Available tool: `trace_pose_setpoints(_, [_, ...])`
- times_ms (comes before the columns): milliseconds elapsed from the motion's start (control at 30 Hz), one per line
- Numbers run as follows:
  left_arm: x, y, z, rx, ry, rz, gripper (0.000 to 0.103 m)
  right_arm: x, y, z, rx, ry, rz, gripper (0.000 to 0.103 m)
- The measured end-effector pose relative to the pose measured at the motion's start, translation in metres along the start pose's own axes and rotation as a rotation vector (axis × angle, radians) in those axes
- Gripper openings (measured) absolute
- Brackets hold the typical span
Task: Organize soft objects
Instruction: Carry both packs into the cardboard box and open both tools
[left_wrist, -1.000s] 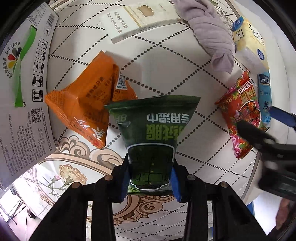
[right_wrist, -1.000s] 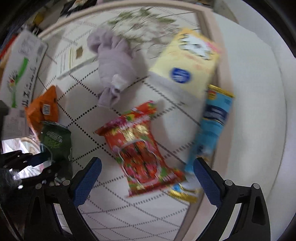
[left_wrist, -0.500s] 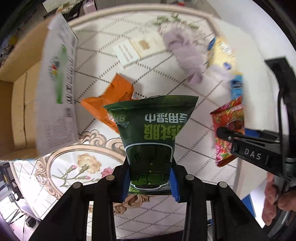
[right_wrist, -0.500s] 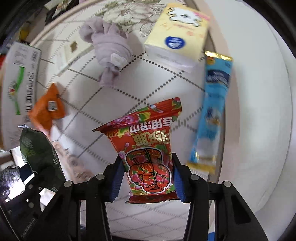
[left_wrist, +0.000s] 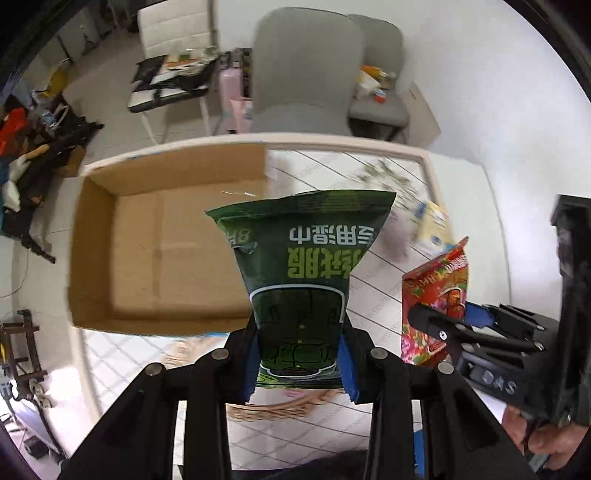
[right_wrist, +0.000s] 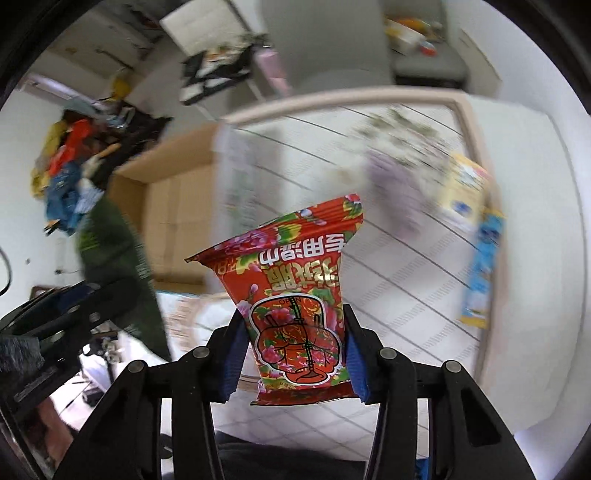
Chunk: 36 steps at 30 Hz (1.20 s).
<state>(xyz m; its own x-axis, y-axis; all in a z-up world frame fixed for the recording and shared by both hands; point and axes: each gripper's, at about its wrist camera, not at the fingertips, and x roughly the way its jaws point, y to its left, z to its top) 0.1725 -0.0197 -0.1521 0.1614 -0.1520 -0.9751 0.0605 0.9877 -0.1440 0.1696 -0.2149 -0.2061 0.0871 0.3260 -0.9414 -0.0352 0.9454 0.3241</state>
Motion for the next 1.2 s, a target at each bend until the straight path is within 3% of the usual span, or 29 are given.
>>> trace_pose_setpoints(167, [0.021,0.066,0.032,-0.058,0.014,0.046,0.032,0.036,0.075,0.036,-0.004,0.020,0.029,0.049])
trace_pose_setpoints(300, [0.064,0.116,0.065,-0.104,0.100,0.023,0.032,0.083,0.123,0.069,0.003,0.064,-0.001,0.049])
trace_pose_setpoints(467, [0.115,0.163,0.094,-0.146,0.207,-0.016,0.032,0.144,0.149,0.105,0.060,0.120,-0.042,0.049])
trace_pose_setpoints(800, [0.212,0.178,0.129,-0.136,0.391,-0.117,0.032,0.233,0.153,0.138,0.128,0.181,-0.147,0.049])
trace_pose_setpoints(1033, [0.223,0.176,0.138,-0.125,0.411,-0.131,0.036,0.248,0.162,0.141,0.123,0.173,-0.180,0.051])
trace_pose_setpoints(1100, [0.221,0.176,0.139,-0.126,0.427,-0.140,0.038,0.249,0.164,0.142,0.122,0.177,-0.187,0.054])
trace_pose_setpoints(1200, [0.210,0.176,0.138,-0.113,0.410,-0.124,0.043,0.244,0.160,0.143,0.111,0.173,-0.206,0.072])
